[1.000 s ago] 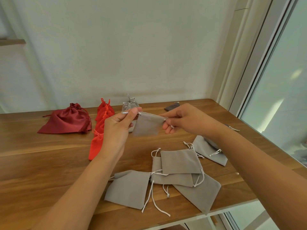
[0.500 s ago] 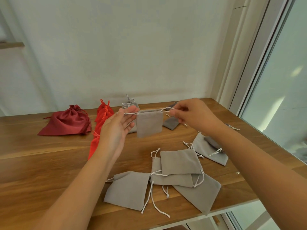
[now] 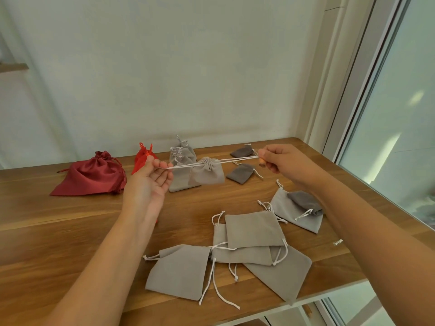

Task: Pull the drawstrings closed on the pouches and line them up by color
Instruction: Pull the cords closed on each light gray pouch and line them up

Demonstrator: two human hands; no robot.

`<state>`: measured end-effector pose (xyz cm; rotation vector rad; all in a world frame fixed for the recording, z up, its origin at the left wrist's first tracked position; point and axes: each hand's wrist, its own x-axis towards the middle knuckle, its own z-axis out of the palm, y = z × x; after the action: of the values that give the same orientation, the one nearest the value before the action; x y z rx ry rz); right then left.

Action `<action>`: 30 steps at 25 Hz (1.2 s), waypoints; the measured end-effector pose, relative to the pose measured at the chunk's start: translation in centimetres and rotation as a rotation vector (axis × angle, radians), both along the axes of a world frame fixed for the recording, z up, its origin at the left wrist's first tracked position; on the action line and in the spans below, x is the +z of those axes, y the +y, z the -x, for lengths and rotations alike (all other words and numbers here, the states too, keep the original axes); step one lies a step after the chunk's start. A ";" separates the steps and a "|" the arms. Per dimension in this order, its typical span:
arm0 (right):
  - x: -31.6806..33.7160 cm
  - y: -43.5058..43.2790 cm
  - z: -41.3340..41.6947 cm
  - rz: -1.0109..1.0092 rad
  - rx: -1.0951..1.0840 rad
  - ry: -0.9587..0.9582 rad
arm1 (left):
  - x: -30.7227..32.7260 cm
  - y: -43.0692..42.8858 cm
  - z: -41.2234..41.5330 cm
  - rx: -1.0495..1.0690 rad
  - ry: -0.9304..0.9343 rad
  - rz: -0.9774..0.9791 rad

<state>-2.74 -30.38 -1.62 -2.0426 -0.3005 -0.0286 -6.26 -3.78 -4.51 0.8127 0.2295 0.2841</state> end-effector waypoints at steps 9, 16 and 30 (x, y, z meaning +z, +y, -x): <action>-1.7 1.6 0.8 -0.050 0.059 -0.001 | -0.4 -2.4 1.0 -0.142 -0.095 -0.289; -0.4 8.8 3.4 0.187 0.215 -0.384 | 0.2 -2.6 1.8 -0.379 0.013 -0.794; -0.1 8.6 2.7 -0.006 0.244 0.012 | 0.0 -2.0 1.6 -0.255 -0.097 -0.729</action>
<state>-5.47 -21.81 -1.72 -1.9861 -0.5389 0.1328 -7.83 -5.73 -4.53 1.5298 -0.0838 0.1616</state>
